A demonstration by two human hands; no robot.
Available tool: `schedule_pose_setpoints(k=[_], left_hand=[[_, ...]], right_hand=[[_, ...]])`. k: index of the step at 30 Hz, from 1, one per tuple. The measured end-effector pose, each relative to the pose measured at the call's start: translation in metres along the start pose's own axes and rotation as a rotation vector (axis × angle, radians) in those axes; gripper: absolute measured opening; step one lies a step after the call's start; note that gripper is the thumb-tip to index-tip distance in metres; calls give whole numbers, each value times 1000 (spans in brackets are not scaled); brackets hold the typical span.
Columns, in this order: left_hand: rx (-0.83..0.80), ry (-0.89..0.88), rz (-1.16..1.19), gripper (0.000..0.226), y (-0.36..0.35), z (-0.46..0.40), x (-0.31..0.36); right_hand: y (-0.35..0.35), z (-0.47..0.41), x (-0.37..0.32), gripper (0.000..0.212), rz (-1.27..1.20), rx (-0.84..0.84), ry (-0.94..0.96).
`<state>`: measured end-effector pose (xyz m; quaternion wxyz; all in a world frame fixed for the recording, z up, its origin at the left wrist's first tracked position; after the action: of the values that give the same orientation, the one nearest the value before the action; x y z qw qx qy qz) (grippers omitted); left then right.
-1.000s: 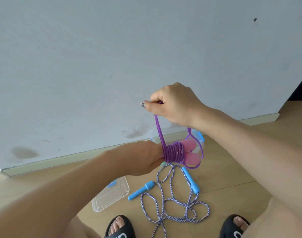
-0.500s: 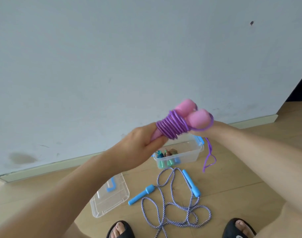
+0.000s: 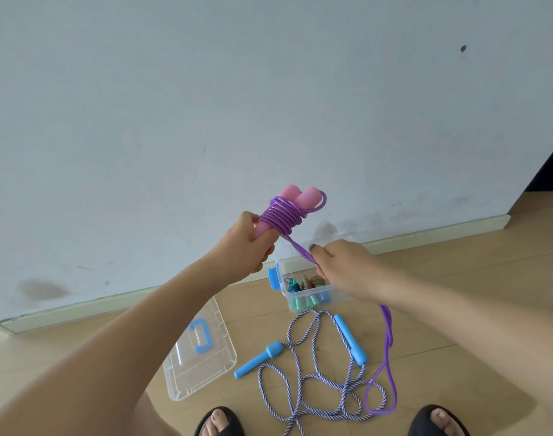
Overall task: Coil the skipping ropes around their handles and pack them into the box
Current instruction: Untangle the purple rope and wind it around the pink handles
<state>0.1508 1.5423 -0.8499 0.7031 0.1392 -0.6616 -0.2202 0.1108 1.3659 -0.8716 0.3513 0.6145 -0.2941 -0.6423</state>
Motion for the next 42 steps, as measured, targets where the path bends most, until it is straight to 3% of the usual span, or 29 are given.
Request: schedule_pose_setpoints(k=[5, 10, 20, 25, 30, 37, 40, 42], left_hand=[[-8, -72, -186, 25, 0, -8, -10], [-64, -259, -542, 24, 4, -3, -12], [-240, -648, -760, 38, -26, 25, 0], [-289, -771, -782, 28, -27, 42, 9], [-296, -921, -642, 31, -34, 72, 25], [-227, -878, -576, 42, -23, 64, 23], [-243, -846, -444, 39, -24, 65, 27], [-154, -794, -351, 35, -21, 58, 29]], right_hand=[[14, 8, -13, 46, 180, 108, 111], [46, 5, -7, 55, 126, 192, 164], [67, 1, -42, 59, 377, 403, 413], [58, -12, -49, 62, 464, 362, 532], [59, -41, -30, 70, 238, 101, 409], [34, -53, 26, 63, -166, -123, 17], [9, -55, 58, 48, -371, -188, -189], [-1, -46, 66, 34, -391, -231, -262]])
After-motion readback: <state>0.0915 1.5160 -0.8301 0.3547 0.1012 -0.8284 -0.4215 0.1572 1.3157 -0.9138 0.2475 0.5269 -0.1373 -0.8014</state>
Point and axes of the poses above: each hand's wrist, its own z-axis away from the middle knuckle, its own y-axis out of the back of the hand, x = y × z, the point moved 3 cm from there along -z, towards the middle knuckle, and after that the axes turned 9 degrees about x, right-handed, at the moved point
